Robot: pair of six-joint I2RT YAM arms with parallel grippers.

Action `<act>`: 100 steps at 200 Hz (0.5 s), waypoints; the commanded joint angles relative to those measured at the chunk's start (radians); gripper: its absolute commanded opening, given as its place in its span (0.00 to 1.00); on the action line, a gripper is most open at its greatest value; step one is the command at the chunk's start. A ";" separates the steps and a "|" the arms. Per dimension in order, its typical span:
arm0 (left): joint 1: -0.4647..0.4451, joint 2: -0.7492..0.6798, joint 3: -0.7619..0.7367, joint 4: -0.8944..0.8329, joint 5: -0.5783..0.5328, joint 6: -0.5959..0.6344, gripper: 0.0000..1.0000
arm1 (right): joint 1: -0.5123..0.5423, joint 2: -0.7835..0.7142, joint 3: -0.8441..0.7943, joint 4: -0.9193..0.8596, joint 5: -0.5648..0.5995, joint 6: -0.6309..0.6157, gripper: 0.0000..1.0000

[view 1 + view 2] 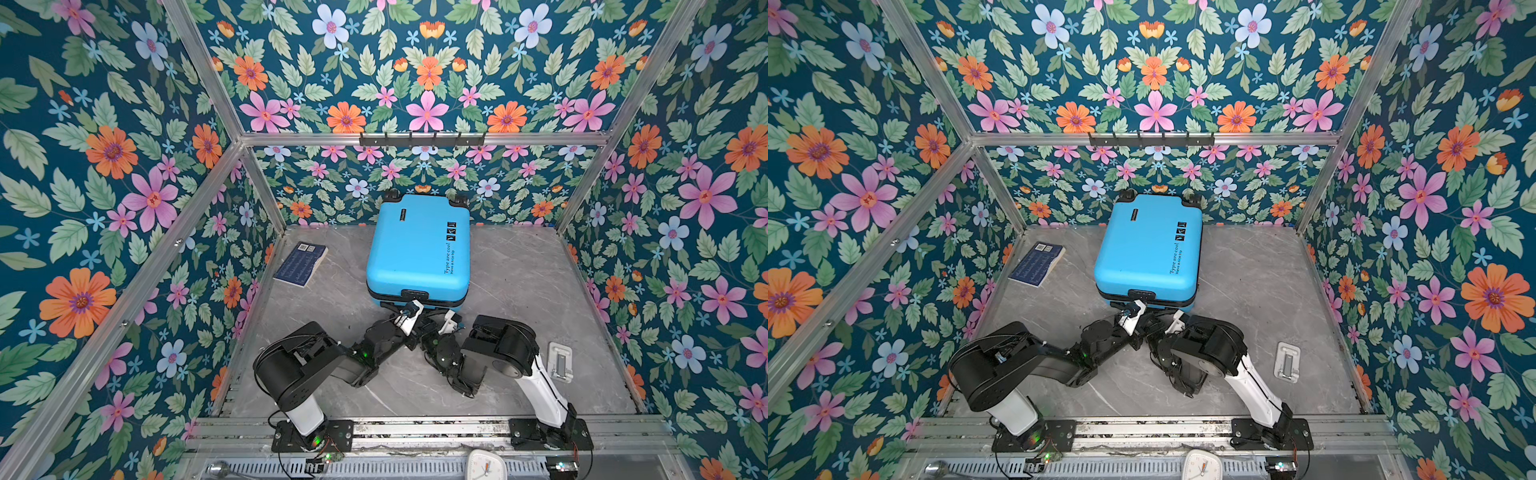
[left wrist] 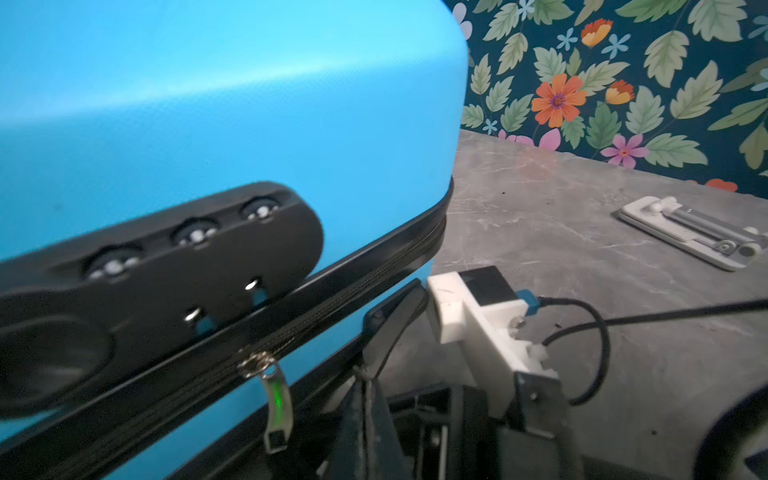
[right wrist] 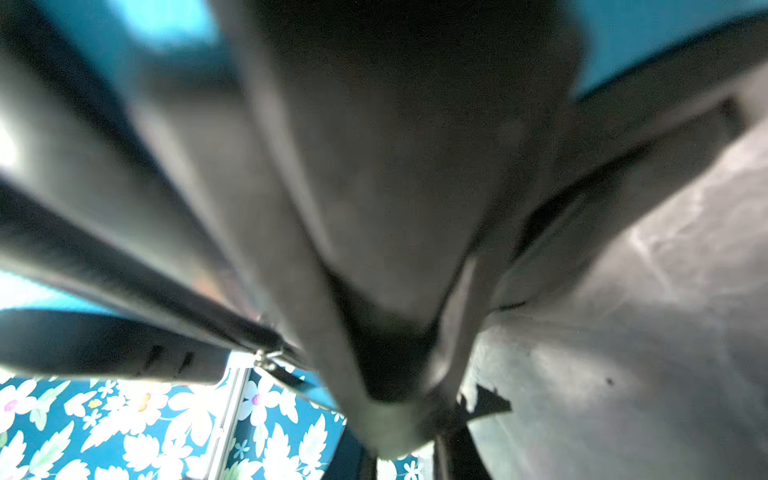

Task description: Pack the luggage

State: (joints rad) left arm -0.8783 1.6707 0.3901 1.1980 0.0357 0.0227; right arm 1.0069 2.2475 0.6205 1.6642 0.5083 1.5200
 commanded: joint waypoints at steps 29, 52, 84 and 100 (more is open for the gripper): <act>-0.034 -0.012 0.023 -0.094 0.136 -0.035 0.00 | 0.009 0.006 -0.013 -0.240 -0.145 -0.035 0.00; -0.033 -0.080 -0.022 -0.084 0.046 -0.081 0.01 | 0.010 -0.017 -0.032 -0.239 -0.146 -0.050 0.00; -0.033 -0.271 -0.071 -0.233 -0.164 -0.233 0.49 | 0.007 -0.039 -0.073 -0.241 -0.174 -0.041 0.09; -0.033 -0.376 -0.067 -0.367 -0.227 -0.350 0.61 | 0.003 -0.052 -0.100 -0.241 -0.182 -0.036 0.32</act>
State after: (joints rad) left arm -0.9115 1.4017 0.3206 1.0073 -0.0711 -0.1341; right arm 1.0069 2.1983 0.5594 1.6501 0.4599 1.5253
